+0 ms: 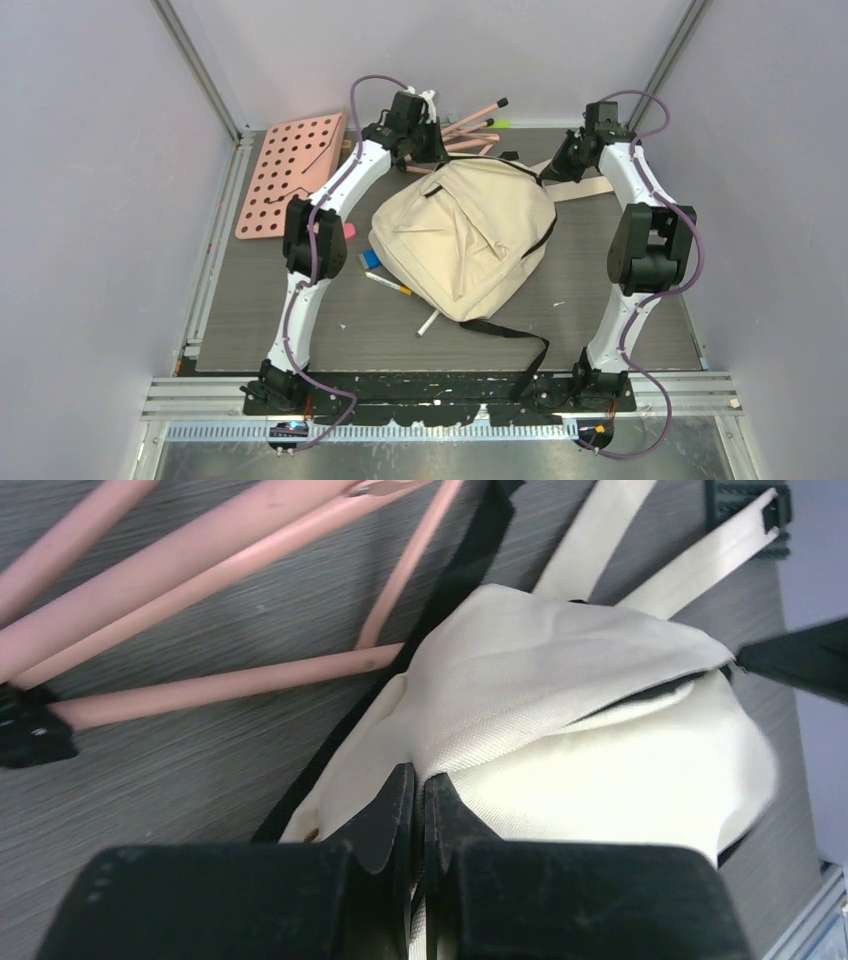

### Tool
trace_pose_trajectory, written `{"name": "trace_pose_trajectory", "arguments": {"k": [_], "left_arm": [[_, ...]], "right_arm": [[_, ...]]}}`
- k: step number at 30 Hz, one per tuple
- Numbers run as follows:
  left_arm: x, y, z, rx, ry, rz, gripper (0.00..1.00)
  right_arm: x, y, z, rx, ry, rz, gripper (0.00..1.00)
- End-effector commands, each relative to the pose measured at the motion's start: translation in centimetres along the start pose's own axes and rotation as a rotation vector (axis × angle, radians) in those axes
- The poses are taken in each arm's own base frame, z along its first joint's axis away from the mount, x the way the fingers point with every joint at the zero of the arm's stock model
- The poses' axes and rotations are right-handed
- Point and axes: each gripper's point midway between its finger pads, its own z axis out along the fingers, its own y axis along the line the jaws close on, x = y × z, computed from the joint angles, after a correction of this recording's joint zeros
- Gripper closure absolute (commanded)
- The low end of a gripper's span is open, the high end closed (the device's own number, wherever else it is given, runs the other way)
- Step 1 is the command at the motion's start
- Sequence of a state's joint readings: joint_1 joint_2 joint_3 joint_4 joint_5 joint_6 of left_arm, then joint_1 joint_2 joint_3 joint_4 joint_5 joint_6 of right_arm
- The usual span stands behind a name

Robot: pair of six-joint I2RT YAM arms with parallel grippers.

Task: Pack the student bag
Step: Zip the student bag at the center of the board.

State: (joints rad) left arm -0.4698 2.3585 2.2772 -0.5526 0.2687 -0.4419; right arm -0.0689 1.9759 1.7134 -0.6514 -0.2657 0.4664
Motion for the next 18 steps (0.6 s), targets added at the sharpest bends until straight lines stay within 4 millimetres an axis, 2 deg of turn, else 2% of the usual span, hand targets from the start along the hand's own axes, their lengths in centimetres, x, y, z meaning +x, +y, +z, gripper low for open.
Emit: {"name": "trace_pose_trajectory", "arguments": {"k": [1,8,13,15,18], "left_arm": [[-7.0,5.5,-7.0,-0.218,-0.177,-0.034,1.00],[-6.2,6.5,-7.3,-0.254,-0.157,-0.052,1.00],[-6.3,6.4,-8.0,-0.260,-0.158,-0.035,1.00],[-6.6,5.7,-8.3,-0.226,-0.163,-0.005,0.81],[-7.6,3.4,-8.5,-0.122,-0.187,0.053,0.50]], "right_arm": [[-1.0,-3.3,-3.9,0.136,-0.088,0.050,0.99],[1.5,-2.8,-5.3,0.095,-0.043,0.089,0.99],[-0.3,-1.4,-7.7,0.077,-0.107,0.056,0.99],[-1.0,-1.0,-8.7,0.080,-0.125,0.036,0.99],[-1.4,-0.3,-9.3,0.057,-0.118,0.013,0.99]]}}
